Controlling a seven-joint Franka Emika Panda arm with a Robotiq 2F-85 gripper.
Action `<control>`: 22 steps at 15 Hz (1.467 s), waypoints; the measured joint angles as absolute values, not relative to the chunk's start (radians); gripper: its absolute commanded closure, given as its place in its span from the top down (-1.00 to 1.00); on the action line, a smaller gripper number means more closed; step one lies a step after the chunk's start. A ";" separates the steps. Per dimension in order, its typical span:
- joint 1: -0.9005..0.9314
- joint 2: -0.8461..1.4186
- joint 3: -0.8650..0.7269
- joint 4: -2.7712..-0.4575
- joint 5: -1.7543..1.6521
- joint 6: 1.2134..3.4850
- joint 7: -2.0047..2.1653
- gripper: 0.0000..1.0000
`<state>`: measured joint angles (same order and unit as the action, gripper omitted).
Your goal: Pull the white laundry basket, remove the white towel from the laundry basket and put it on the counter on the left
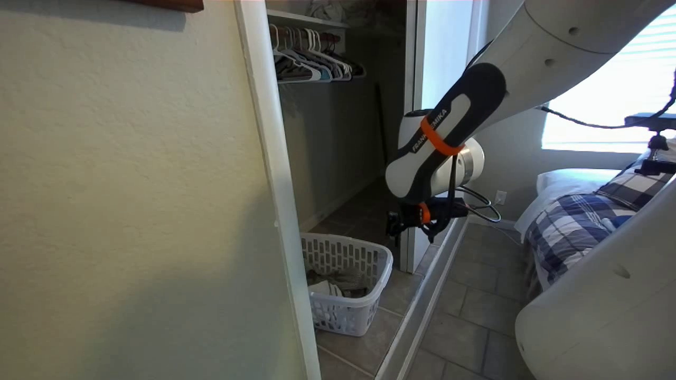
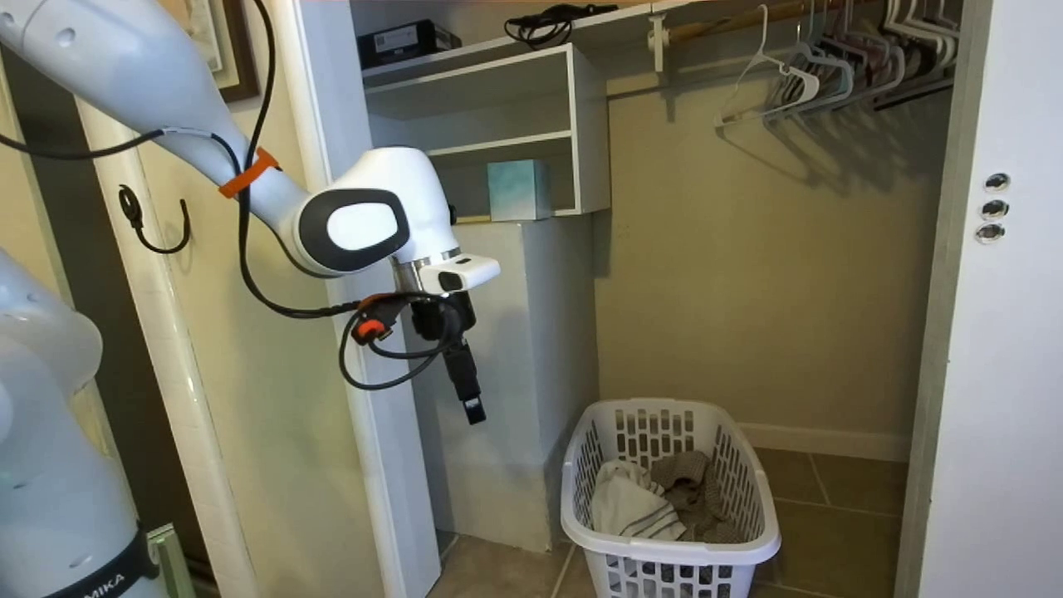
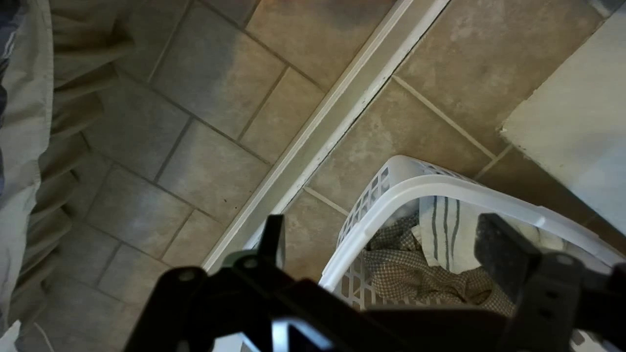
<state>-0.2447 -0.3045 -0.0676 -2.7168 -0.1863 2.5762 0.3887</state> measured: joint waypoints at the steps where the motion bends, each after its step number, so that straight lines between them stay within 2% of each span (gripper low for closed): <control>1: -0.245 -0.305 -0.068 -2.717 -0.186 2.576 0.389 1.00; 7: -0.245 -0.301 -0.068 -2.717 -0.186 2.584 0.390 1.00; 10: -0.246 -0.240 -0.085 -2.716 -0.148 2.664 0.390 1.00; 16: -0.213 0.063 -0.131 -2.661 0.168 2.949 0.240 1.00; 19: -0.243 0.218 -0.072 -2.555 0.365 2.987 0.119 1.00; 22: -0.299 0.376 -0.011 -2.414 0.422 2.986 0.090 1.00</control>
